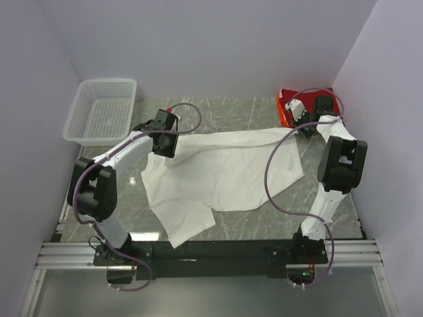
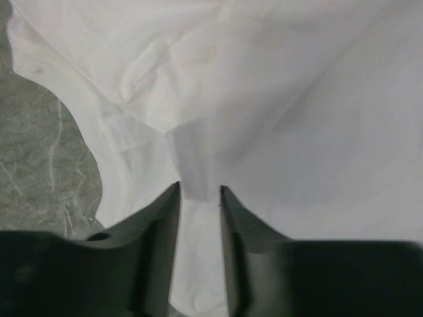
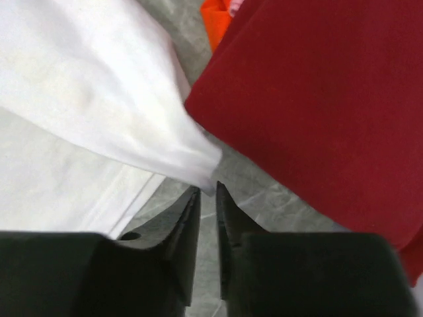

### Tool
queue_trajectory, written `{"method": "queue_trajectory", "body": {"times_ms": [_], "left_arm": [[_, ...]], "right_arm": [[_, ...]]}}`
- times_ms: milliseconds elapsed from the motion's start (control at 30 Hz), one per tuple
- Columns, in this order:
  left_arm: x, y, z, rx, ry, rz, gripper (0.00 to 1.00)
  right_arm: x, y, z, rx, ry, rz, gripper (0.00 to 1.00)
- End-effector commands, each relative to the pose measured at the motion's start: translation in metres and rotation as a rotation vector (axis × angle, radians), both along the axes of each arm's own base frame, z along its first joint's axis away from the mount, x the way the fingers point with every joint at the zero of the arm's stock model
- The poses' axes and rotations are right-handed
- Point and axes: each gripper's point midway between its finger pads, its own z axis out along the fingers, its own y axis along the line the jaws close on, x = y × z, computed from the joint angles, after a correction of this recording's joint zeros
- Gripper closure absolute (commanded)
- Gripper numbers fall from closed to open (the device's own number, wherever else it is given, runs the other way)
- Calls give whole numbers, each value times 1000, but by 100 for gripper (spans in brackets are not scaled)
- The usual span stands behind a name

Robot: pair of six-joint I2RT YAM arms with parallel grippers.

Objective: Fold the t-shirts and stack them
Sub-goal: Fold the tshirt

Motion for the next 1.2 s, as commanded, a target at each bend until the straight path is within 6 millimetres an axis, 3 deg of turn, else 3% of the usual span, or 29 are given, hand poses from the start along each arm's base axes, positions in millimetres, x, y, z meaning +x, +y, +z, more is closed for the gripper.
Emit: {"method": "queue_trajectory", "body": {"times_ms": [0,33,67,100,133,167,300,400,467,667,900,1067,1167], "left_arm": [[-6,0,9,-23,26,-44,59],[-9,2,18,-41,7,-48,56],[-10,4,23,-51,-3,-60,51],[-14,8,23,-62,2,-65,34],[-17,6,27,-84,-3,-86,27],[-20,6,34,-89,-18,-117,23],[-30,11,24,-110,36,-146,23],[-34,14,9,-125,88,-158,25],[-35,14,1,-143,115,-163,27],[-28,25,-18,-161,154,-175,31],[-36,44,-54,-150,251,-155,32],[-56,75,-89,-98,352,-118,33],[-59,91,-101,-60,374,-107,33]], "right_arm": [[5,-13,12,-39,13,-68,73],[2,-13,14,-39,23,-80,69],[-1,-14,24,-37,13,-95,56],[-5,-13,26,-32,19,-97,44],[-9,-11,29,-33,23,-100,30],[-15,-10,36,-22,29,-112,30],[-28,-2,51,11,44,-121,30],[-44,16,46,28,95,-84,40],[-55,32,34,27,145,-55,51],[-72,58,-7,-7,230,-21,60],[-101,60,-42,-54,329,-2,64],[-139,61,-55,-75,386,24,66],[-164,68,-62,-64,432,37,66]]}}
